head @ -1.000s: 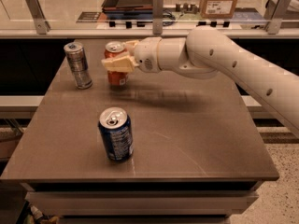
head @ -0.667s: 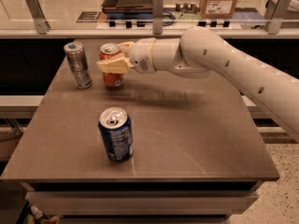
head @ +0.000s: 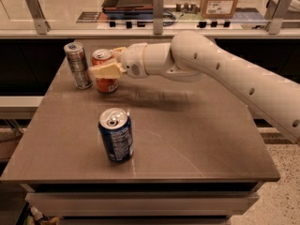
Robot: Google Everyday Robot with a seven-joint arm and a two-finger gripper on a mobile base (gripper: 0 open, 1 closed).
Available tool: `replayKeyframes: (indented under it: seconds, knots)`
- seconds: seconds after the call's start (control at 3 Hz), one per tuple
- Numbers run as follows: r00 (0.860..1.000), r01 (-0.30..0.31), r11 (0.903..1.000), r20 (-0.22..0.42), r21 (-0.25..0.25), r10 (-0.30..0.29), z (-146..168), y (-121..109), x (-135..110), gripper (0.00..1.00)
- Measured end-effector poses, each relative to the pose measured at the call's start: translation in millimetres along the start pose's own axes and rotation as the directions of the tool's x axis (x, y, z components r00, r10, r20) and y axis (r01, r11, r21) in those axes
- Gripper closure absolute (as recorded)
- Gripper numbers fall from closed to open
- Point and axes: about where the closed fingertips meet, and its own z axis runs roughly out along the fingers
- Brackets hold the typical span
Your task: Move coke can near redbull can
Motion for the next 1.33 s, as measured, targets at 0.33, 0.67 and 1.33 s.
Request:
replayKeyframes:
  seconds: [0.33,0.67,1.33]
  knots:
    - [1.0,0.001,1.0,0.0,-0.004,-0.001,1.8,1.5,-0.7,0.82]
    - [1.0,0.002,1.0,0.001,-0.008,-0.002,3.7,3.1,-1.2,0.59]
    - [1.0,0.003,0.9999,0.001,-0.016,-0.003,7.6,6.4,-2.4,0.13]
